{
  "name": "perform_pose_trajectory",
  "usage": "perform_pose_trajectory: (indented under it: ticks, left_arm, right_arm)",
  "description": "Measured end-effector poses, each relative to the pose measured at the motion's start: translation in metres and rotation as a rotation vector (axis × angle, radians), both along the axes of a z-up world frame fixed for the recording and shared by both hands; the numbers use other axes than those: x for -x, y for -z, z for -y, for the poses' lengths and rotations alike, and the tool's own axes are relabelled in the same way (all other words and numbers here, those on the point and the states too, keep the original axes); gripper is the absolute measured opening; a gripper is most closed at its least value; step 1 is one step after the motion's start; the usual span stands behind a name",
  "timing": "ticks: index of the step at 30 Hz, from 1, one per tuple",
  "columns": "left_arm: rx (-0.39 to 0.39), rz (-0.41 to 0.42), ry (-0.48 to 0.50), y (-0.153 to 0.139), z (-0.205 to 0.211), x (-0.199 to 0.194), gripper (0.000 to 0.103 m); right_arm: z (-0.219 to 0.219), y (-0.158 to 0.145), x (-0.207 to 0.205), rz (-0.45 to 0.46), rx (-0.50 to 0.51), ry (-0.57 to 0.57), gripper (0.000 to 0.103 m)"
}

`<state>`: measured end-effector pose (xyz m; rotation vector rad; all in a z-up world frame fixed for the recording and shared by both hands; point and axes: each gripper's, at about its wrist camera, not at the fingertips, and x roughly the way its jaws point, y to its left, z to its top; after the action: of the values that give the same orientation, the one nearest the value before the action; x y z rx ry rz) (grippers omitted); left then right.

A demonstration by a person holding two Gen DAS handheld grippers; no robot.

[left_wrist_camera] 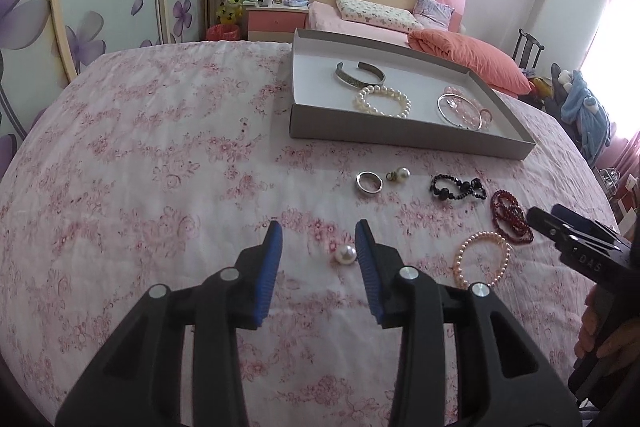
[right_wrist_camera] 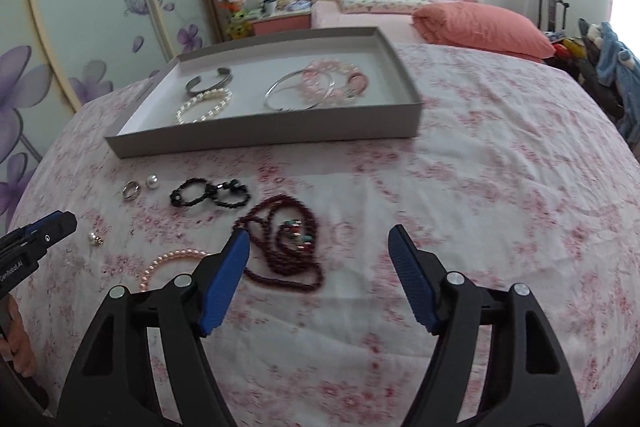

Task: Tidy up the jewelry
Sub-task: 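Grasp the dark red bead bracelet with the right gripper while the left gripper grasps the pearl earring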

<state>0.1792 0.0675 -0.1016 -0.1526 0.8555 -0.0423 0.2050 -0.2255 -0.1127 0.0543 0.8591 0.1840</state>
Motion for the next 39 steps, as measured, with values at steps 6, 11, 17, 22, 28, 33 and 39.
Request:
perform_pose_trajectory:
  ticks: [6,11,17,22,28,33,39]
  left_arm:
    - [0.001,-0.01,0.008,0.003,0.003,0.005,0.038]
    - [0.003,-0.016,0.003,0.004,0.003,0.007,0.039]
    - [0.002,-0.017,0.0,0.004,0.003,0.008,0.04]
    - [0.002,-0.023,0.012,0.006,0.006,0.009,0.04]
    - [-0.002,-0.027,0.039,0.008,0.011,0.01,0.04]
    - [-0.012,-0.044,0.052,0.013,0.017,0.009,0.041]
    - [-0.034,-0.064,0.04,0.019,0.021,0.004,0.041]
  right_arm:
    - [-0.015,0.009,-0.007,-0.04,0.021,-0.035,0.072]
    - [-0.025,0.013,-0.011,-0.051,0.059,-0.053,0.074]
    - [-0.031,0.012,-0.013,-0.039,0.096,-0.063,0.046]
    - [-0.019,0.009,-0.015,-0.037,0.091,-0.028,0.014]
    - [0.013,0.011,-0.013,-0.036,0.085,0.12,0.013]
    - [0.023,0.012,-0.014,-0.037,0.087,0.156,0.013]
    - [0.023,0.013,-0.014,-0.031,0.092,0.158,0.013]
